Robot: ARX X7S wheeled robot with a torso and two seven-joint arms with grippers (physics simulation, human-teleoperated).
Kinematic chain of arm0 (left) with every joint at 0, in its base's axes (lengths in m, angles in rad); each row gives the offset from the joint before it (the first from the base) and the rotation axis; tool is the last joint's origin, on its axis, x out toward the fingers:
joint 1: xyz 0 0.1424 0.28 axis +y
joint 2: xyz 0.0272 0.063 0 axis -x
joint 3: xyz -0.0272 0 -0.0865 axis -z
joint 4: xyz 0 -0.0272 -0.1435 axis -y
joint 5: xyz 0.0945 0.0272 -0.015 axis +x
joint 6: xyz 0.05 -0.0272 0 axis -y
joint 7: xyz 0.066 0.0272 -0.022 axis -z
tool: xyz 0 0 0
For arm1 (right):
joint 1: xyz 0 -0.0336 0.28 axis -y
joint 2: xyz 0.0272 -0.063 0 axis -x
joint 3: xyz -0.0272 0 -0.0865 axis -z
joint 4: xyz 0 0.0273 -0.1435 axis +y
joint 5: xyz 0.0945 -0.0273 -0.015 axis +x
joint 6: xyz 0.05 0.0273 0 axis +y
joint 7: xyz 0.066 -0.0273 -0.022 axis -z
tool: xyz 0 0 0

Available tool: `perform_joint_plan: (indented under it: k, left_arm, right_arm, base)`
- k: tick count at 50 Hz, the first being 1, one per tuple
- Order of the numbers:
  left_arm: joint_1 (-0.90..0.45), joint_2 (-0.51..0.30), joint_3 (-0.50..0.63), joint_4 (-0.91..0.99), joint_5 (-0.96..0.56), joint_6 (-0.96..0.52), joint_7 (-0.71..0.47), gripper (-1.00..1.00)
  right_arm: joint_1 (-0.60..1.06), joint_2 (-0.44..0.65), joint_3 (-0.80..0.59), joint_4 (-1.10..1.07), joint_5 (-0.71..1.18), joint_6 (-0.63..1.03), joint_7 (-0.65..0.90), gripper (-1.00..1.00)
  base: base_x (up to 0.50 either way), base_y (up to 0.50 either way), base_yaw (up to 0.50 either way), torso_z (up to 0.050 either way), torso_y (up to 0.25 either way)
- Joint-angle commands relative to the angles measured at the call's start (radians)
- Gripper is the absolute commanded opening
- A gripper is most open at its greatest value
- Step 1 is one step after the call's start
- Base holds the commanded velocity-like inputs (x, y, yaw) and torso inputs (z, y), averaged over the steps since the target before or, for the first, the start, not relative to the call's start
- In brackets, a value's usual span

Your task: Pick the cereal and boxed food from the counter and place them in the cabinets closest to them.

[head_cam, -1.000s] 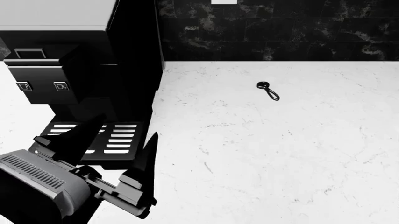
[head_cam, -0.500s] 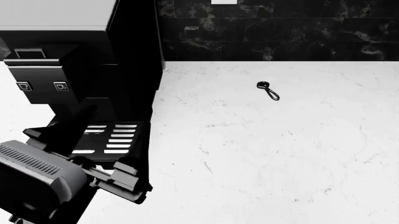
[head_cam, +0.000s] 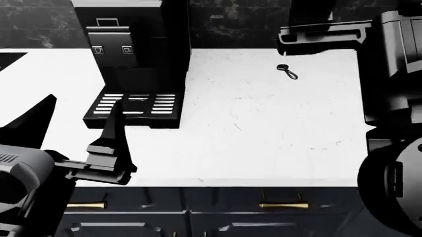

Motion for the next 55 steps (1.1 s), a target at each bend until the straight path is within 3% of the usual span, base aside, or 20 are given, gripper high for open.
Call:
perform_joint_plan:
  k: [1, 10, 14, 25, 55]
  left_arm:
    - [0.000, 0.020, -0.007, -0.019, 0.011, 0.004, -0.030, 1.00]
    - [-0.013, 0.039, -0.001, -0.031, 0.015, -0.013, -0.027, 1.00]
    - [-0.013, 0.045, 0.002, -0.039, 0.022, -0.022, -0.030, 1.00]
    - [-0.021, 0.083, 0.023, -0.062, 0.056, -0.056, -0.030, 1.00]
    - [-0.041, 0.149, 0.023, -0.116, 0.100, -0.065, -0.037, 1.00]
  right_arm:
    - [-0.165, 0.052, -0.030, -0.088, -0.106, -0.062, 0.089, 1.00]
    - [-0.321, 0.053, -0.051, -0.096, -0.303, -0.120, 0.120, 1.00]
    - [-0.456, 0.004, -0.052, -0.078, -0.396, -0.042, 0.124, 1.00]
    - [-0.690, -0.034, -0.078, 0.007, -0.624, -0.260, 0.054, 1.00]
    - [-0.747, -0.081, -0.079, 0.089, -0.674, -0.251, 0.001, 1.00]
  base:
    - [-0.50, 0.14, 0.00, 0.000, 0.000]
    - [-0.23, 0.29, 0.00, 0.000, 0.000]
    - [0.00, 0.32, 0.00, 0.000, 0.000]
    - [0.07, 0.40, 0.00, 0.000, 0.000]
    - [0.07, 0.50, 0.00, 0.000, 0.000]
